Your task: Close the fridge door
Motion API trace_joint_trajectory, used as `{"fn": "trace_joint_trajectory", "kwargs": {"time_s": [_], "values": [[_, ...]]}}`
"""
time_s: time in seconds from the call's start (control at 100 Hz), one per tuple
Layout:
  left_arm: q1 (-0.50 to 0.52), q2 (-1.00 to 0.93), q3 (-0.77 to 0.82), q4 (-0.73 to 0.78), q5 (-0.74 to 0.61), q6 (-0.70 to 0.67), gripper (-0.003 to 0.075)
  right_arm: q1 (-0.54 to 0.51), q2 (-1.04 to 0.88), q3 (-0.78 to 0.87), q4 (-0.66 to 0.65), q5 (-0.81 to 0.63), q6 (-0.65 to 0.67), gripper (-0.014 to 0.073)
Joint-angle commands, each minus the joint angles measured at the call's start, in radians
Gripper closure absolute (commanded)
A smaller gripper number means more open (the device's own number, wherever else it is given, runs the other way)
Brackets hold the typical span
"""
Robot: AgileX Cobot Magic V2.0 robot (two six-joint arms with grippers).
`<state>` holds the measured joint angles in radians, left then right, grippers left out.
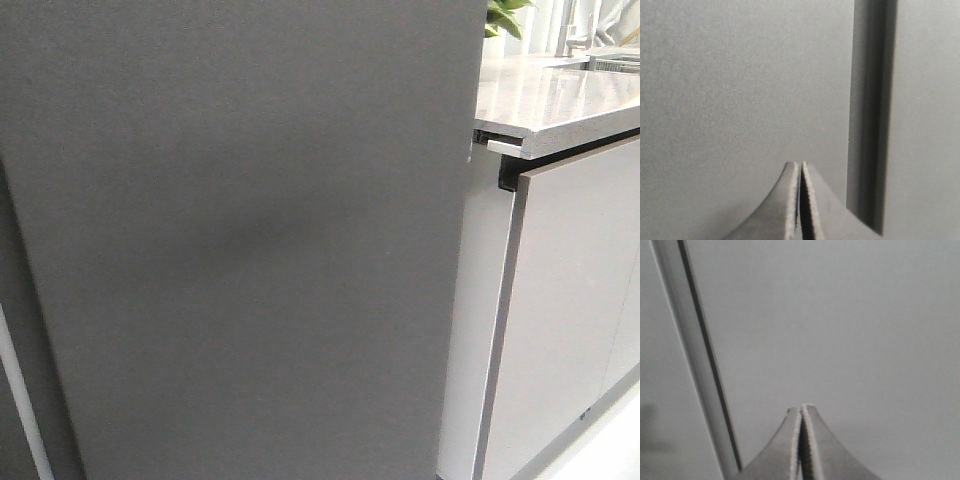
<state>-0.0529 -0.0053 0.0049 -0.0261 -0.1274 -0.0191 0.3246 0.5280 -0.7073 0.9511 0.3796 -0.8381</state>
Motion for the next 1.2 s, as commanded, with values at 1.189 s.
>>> {"fn": "trace_joint_trajectory", "kwargs": {"time_s": [1.189], "values": [[0.005, -0.01, 0.035, -0.004, -0.073, -0.004, 0.074, -0.232, -0.145, 0.116, 0.013, -0.122, 0.004, 0.0638]]}}
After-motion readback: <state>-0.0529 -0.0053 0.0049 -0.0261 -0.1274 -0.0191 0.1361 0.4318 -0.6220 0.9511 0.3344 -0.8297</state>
